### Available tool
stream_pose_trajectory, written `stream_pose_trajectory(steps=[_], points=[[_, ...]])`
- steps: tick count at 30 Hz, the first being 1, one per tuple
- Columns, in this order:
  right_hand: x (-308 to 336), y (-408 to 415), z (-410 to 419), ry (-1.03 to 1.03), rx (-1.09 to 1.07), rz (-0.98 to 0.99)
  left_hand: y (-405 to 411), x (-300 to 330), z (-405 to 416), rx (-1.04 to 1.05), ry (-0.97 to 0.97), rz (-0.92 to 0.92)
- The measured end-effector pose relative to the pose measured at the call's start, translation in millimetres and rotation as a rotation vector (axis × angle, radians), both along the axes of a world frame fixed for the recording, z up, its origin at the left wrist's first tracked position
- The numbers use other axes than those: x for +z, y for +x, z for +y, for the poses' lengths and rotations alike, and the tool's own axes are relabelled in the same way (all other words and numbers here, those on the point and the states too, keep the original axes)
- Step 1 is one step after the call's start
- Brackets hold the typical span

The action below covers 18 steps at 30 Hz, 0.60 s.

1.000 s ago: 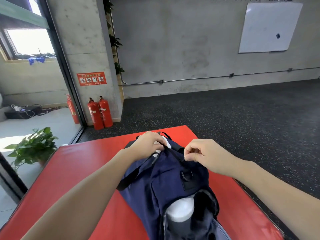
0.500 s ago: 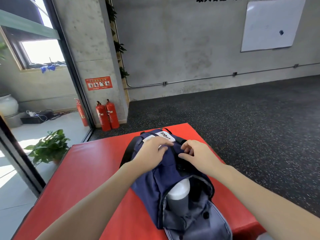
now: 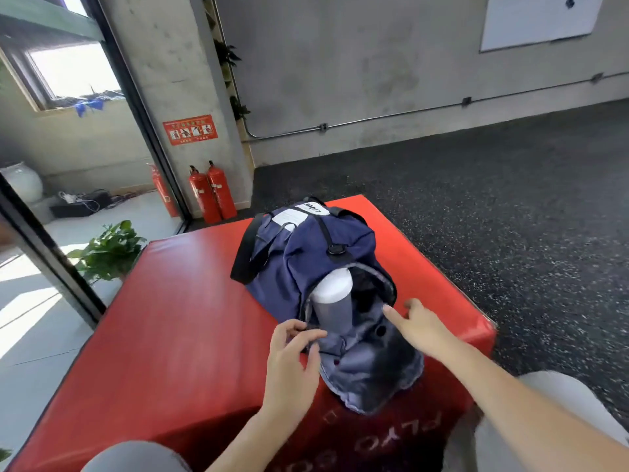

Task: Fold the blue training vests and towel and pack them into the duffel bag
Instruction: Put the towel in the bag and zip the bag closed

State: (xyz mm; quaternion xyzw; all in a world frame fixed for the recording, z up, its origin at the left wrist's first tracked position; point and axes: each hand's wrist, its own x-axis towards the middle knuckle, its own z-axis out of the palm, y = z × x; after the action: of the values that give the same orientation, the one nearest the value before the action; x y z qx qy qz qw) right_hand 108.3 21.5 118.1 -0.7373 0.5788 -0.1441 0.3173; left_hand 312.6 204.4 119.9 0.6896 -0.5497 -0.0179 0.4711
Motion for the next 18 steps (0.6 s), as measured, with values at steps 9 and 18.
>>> stream_pose_trajectory(steps=[9,18], points=[[7,-15,21,0.478,-0.096,-0.593,-63,-34,32,-0.179,0.045,-0.177],[41,-12,26,0.764,0.024,-1.08,-68,3,-9,-0.111,-0.009,-0.423]])
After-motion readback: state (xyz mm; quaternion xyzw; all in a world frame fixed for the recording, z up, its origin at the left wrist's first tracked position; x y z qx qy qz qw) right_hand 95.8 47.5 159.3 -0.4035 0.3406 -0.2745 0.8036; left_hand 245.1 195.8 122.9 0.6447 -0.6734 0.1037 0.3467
